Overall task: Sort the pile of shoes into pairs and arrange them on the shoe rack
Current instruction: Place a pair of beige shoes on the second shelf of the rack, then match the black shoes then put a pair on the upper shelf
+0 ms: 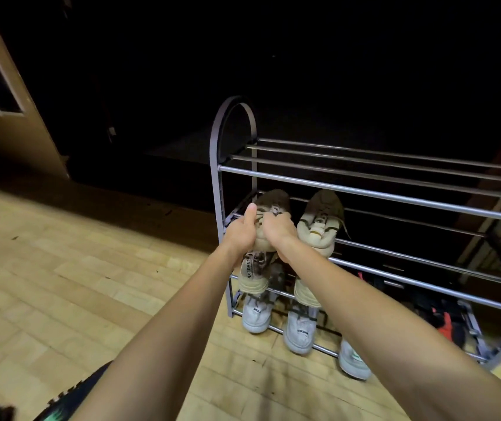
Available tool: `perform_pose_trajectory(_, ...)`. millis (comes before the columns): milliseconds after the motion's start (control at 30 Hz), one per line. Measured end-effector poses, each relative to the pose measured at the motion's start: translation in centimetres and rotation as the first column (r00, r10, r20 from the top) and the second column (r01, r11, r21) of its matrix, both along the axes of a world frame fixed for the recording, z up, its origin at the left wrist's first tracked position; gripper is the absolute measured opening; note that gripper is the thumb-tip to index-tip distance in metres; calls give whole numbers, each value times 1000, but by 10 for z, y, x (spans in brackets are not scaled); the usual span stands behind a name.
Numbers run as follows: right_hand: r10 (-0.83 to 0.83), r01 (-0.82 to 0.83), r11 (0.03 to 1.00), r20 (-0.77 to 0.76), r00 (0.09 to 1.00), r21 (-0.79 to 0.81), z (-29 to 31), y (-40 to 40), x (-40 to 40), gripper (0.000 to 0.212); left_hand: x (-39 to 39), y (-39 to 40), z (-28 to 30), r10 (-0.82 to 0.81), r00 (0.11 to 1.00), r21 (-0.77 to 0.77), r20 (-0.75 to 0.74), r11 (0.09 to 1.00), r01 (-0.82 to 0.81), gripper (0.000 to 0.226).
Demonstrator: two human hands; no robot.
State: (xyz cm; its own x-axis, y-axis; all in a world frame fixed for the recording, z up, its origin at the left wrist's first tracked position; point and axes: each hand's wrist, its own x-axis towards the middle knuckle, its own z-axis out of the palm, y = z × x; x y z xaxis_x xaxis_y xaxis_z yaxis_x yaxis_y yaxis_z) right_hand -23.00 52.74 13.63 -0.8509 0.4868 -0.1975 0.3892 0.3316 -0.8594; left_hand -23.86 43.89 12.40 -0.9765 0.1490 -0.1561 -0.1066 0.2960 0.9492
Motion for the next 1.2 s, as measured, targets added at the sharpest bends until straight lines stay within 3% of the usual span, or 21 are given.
perform_pose_trajectory(100, 31, -33, 997, 21, 999, 73, -3, -1, 7, 52, 7, 5, 2, 58, 985, 152, 164, 985, -83, 80)
perform_pose_trajectory(200, 56, -56, 991, 7, 998, 121, -5, 1, 11, 50, 11, 5, 3, 159, 971, 248, 176, 948, -201, 68)
perform_pose_trajectory(400, 91, -87, 982, -16, 996, 169, -11, 4, 17, 47, 16, 8, 4, 224, 953, 379, 202, 880, -287, 56)
perform_pose_trajectory(533, 85, -77, 977, -29, 996, 198, -18, 7, 13, 40, 15, 13, -2, 193, 961, 339, 198, 906, -252, 76)
perform_pose_trajectory(833, 110, -101, 985, -54, 993, 143, -19, 14, 0, 45, 2, 2, -14, 85, 985, 443, 153, 885, -145, 49)
perform_pose_trajectory(1033, 103, -98, 992, -63, 993, 81, -17, 12, 1, 50, 7, -8, -6, 4, 988, 473, 156, 877, -78, 64)
perform_pose_trajectory(1200, 130, -126, 990, -53, 990, 66, -6, 14, 7, 49, 13, -25, 6, 88, 994, 302, 64, 948, -103, 61)
